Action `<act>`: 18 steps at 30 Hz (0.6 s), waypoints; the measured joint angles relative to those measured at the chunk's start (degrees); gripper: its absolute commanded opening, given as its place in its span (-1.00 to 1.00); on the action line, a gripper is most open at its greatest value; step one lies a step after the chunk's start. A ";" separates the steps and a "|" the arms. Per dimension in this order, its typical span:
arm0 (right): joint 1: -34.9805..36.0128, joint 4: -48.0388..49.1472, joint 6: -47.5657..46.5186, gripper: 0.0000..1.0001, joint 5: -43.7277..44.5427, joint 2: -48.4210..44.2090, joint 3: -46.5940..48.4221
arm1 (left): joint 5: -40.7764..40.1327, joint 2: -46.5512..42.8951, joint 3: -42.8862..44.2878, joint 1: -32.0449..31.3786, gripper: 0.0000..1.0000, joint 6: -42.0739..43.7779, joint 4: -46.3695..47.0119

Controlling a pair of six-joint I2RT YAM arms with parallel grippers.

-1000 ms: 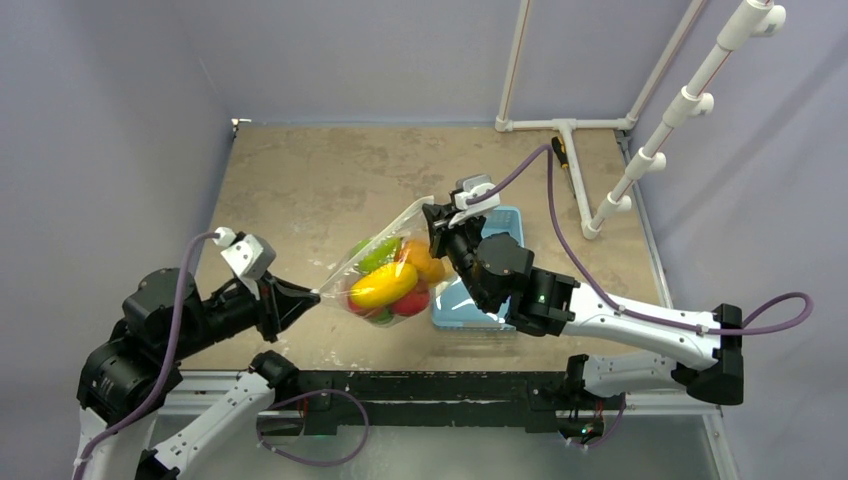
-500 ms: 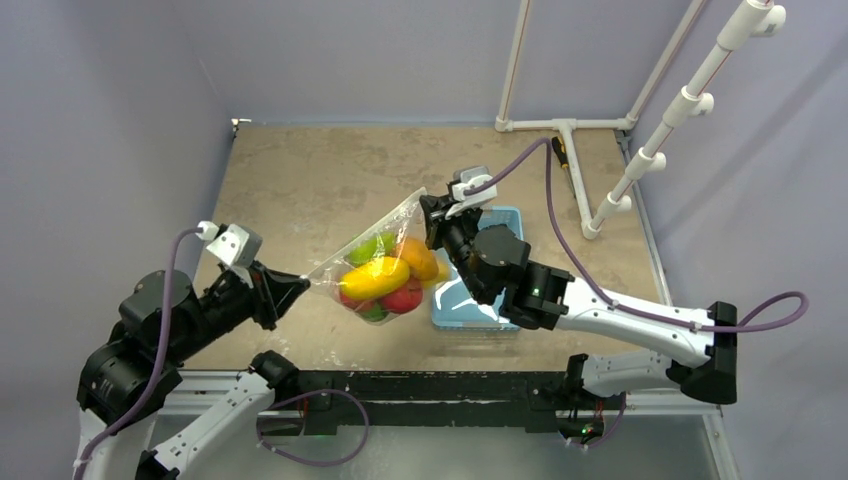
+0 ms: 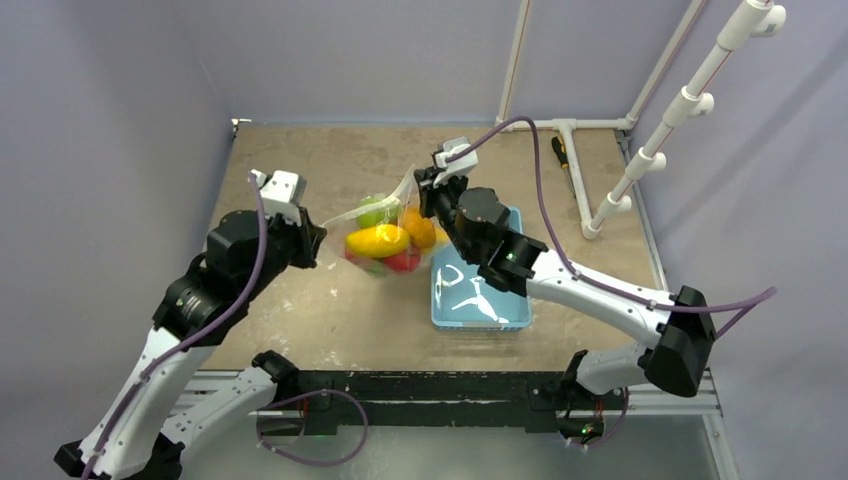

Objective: Place the food in the zip-top bag and seal the zipper
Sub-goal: Place the zipper food storage bag at the center of the board.

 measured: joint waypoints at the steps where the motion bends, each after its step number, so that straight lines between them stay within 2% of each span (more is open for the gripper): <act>1: -1.40 0.90 -0.35 -1.00 -1.49 0.83 0.39 | -1.64 0.85 -0.74 0.00 -1.00 0.42 1.73; 12: -10.21 8.28 -3.04 -1.00 -13.22 13.75 8.11 | -17.77 12.52 -3.61 0.02 -1.00 6.21 16.61; 18: -11.56 12.28 -4.85 -1.00 -17.38 19.32 10.97 | -21.92 16.83 -3.72 2.84 -1.00 10.08 23.34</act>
